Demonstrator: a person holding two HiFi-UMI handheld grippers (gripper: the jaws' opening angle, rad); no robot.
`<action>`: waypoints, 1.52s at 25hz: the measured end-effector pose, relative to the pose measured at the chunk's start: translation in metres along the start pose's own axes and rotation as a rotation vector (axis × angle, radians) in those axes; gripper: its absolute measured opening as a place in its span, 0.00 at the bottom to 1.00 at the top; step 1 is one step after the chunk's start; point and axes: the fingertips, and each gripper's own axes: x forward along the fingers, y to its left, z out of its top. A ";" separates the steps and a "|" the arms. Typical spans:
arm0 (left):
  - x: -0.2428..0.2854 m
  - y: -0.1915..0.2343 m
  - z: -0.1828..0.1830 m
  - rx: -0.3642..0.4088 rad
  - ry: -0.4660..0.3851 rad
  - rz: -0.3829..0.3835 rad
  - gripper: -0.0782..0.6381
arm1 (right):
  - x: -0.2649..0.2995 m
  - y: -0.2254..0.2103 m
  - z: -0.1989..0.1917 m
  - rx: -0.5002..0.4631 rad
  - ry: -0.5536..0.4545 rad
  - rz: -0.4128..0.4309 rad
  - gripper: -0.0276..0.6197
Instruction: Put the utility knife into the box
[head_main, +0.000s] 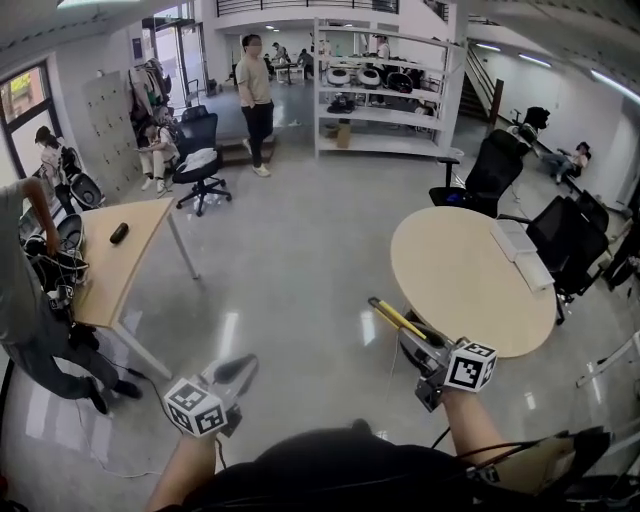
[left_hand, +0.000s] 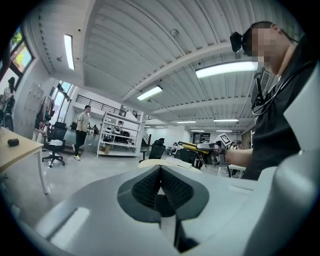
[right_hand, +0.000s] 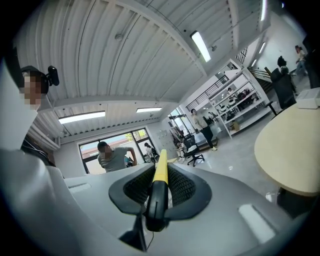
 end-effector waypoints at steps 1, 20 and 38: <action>0.013 0.006 0.002 0.006 0.000 0.014 0.11 | 0.008 -0.017 0.007 0.005 -0.004 0.013 0.18; 0.273 0.063 0.047 -0.058 -0.036 0.107 0.11 | 0.100 -0.252 0.132 0.023 0.075 0.173 0.18; 0.423 0.294 0.104 -0.056 -0.054 -0.239 0.11 | 0.266 -0.330 0.208 -0.048 -0.043 -0.114 0.18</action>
